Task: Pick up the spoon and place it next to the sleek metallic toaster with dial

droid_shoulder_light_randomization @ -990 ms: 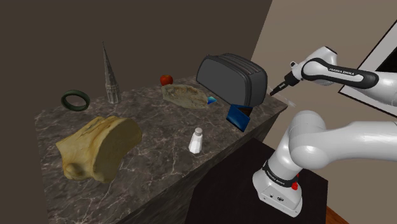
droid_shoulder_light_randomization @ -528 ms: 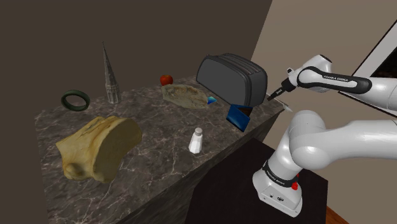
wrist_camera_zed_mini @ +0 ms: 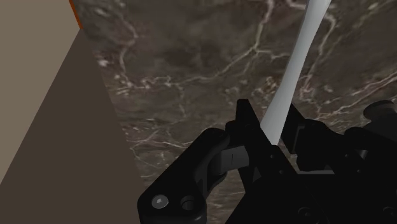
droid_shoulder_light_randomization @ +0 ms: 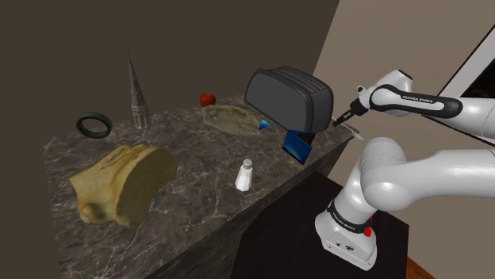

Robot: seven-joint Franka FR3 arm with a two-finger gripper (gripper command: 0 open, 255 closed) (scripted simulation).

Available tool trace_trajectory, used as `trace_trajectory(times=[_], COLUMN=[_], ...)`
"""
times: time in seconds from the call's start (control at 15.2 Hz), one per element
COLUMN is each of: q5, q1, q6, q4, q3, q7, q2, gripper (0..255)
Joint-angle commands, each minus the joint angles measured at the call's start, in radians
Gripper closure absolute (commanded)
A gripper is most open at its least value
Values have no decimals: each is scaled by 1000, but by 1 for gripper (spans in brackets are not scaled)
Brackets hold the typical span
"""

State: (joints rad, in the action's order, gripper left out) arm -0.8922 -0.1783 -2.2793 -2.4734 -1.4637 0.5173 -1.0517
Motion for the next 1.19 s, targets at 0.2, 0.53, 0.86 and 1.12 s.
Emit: trace_trajectory(times=[0.2, 0.53, 0.86, 1.12], q5=[0, 64, 80, 80], q1=[0, 73, 89, 89], q6=[0, 95, 120, 120], q4=[0, 14, 21, 21], q3=[0, 104, 130, 130], q7=[0, 33, 40, 40], q2=[0, -26, -33, -33], gripper=[0, 0, 0, 0])
